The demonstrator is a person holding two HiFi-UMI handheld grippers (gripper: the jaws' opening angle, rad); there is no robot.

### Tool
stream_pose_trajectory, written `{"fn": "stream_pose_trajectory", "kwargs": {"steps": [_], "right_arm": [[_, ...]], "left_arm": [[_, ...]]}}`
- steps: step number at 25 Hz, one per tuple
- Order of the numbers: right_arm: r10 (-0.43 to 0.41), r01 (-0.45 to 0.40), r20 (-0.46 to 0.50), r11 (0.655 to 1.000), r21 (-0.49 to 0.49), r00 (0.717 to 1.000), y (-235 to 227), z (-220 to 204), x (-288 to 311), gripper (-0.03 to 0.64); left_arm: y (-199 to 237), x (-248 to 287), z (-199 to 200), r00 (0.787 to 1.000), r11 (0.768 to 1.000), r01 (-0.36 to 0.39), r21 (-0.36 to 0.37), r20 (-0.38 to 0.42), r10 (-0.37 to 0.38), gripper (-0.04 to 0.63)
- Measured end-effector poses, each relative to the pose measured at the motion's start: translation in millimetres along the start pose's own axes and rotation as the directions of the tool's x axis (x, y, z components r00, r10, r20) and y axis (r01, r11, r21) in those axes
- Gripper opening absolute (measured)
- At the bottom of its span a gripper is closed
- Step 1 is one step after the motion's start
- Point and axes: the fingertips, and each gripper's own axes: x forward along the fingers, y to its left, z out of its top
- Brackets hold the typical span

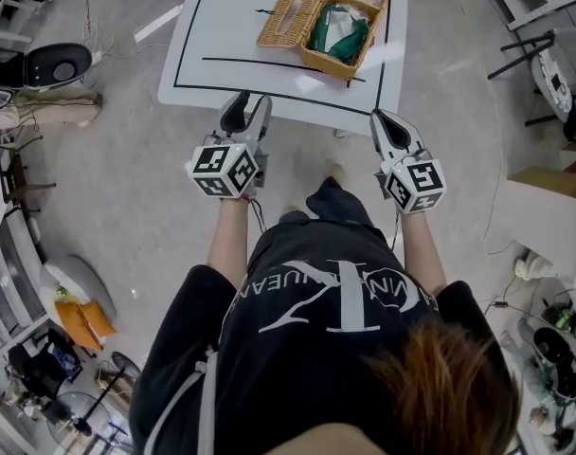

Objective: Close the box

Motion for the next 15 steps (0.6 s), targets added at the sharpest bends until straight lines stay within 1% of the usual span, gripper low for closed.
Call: {"fn": "stream_pose_trajectory", "kwargs": {"steps": [1,3,5,8,12,15], "right_arm": [[0.005,-0.005,-0.005,1.0,0.001,1.0,-5,0,2,-0.002],[0.013,-0.013,-0.01,1.0,0.005,1.0,-15,1,5,-0.002],[0.023,-0.023,-0.009,1.0,0.008,1.0,-24,3,8,-0.002],[0.04,-0.04,-0.016,0.999,0.01,0.999,-35,3,14,-0.002],[0.048,-0.047,-0.034,0.999,0.019,0.998,-45,0,22,-0.002],[0.048,-0.046,-0.057,0.999,0.024,0.997,-48,-3,28,-0.002]], "left_arm": [[0,6,-1,1.0,1.0,-0.002,-0.025,-0.003,0.002,0.172],[-1,17,-2,1.0,0.995,0.002,-0.101,0.003,-0.002,0.176],[-2,26,-1,1.0,0.983,0.012,-0.185,0.02,-0.009,0.193],[-6,38,1,0.999,0.963,0.024,-0.268,0.04,-0.014,0.193],[-6,51,1,0.997,0.917,0.051,-0.395,0.077,-0.022,0.193],[-3,62,-2,0.996,0.89,0.063,-0.452,0.079,-0.03,0.193]]}}
